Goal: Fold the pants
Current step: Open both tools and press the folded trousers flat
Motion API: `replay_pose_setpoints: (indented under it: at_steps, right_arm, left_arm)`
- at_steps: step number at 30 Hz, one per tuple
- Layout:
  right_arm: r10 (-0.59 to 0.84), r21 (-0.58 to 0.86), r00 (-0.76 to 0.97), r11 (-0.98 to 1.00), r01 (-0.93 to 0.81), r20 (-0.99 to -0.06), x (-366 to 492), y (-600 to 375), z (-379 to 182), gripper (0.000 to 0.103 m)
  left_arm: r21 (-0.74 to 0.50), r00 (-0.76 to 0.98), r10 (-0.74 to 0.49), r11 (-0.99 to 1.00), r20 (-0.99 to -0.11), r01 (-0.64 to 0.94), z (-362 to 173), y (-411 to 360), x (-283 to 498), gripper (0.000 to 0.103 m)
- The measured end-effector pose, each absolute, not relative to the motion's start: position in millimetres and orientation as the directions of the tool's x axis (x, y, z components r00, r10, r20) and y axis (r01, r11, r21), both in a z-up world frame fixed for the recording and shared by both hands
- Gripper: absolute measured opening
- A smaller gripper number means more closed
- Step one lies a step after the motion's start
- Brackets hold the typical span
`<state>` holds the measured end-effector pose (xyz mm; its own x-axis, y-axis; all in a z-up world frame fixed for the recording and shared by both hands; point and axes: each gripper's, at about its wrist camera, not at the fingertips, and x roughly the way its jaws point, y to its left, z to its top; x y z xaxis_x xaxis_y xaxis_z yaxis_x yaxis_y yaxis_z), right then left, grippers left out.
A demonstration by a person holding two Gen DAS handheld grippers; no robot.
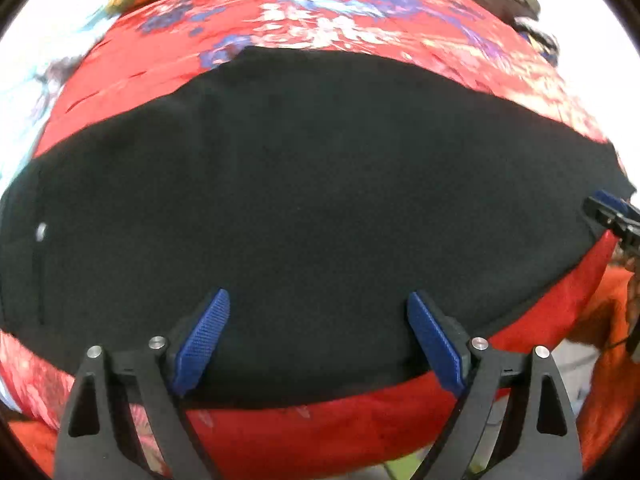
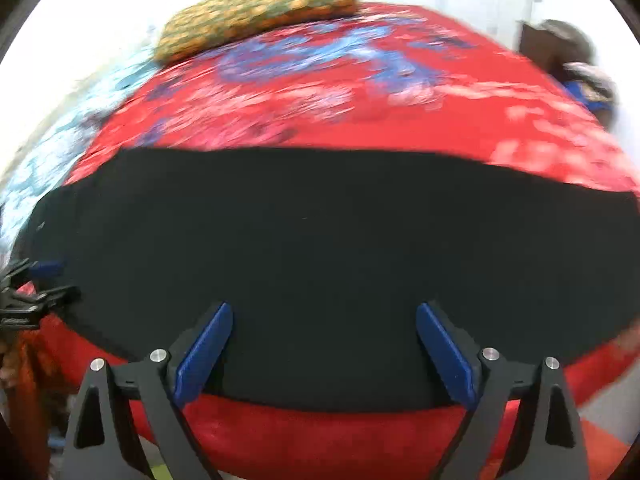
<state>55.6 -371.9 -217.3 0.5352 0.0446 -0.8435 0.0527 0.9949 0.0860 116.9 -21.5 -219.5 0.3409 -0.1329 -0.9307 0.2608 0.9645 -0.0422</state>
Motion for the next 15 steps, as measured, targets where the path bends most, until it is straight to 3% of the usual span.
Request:
replay_pose_setpoints:
  at_steps: [3,6,9,11,15]
  right_arm:
    - [0.037,0.155,0.564,0.974,0.163,-0.825,59.3,-424.8,-208.1,0.093]
    - [-0.038,0.100,0.492,0.963,0.252,-0.870,75.4,-484.0,-224.2,0.093]
    - [-0.095,0.057,0.505,0.959,0.276,-0.858,83.5,-538.4,-225.0,0.092]
    - [-0.150,0.023,0.504,0.947,0.321,-0.851,85.8,-576.7,-214.7,0.092]
    - [-0.127,0.123,0.619,0.931,0.344,-0.775,68.6,-665.2,-169.3,0.092]
  left_arm:
    - [-0.043,0.361,-0.127,0.972,-0.924,0.232,-219.3,-18.3,113.6,0.091]
    - [-0.020,0.367,-0.111,0.970,-0.924,0.242,-218.0,-34.0,115.4,0.091]
    - [-0.035,0.379,-0.134,0.965,-0.916,0.258,-211.5,-42.3,115.3,0.091]
    - [-0.025,0.395,-0.137,0.961,-0.909,0.276,-204.6,-51.9,111.0,0.091]
    - [-0.013,0.394,-0.135,0.955,-0.909,0.297,-201.0,-61.9,108.0,0.091]
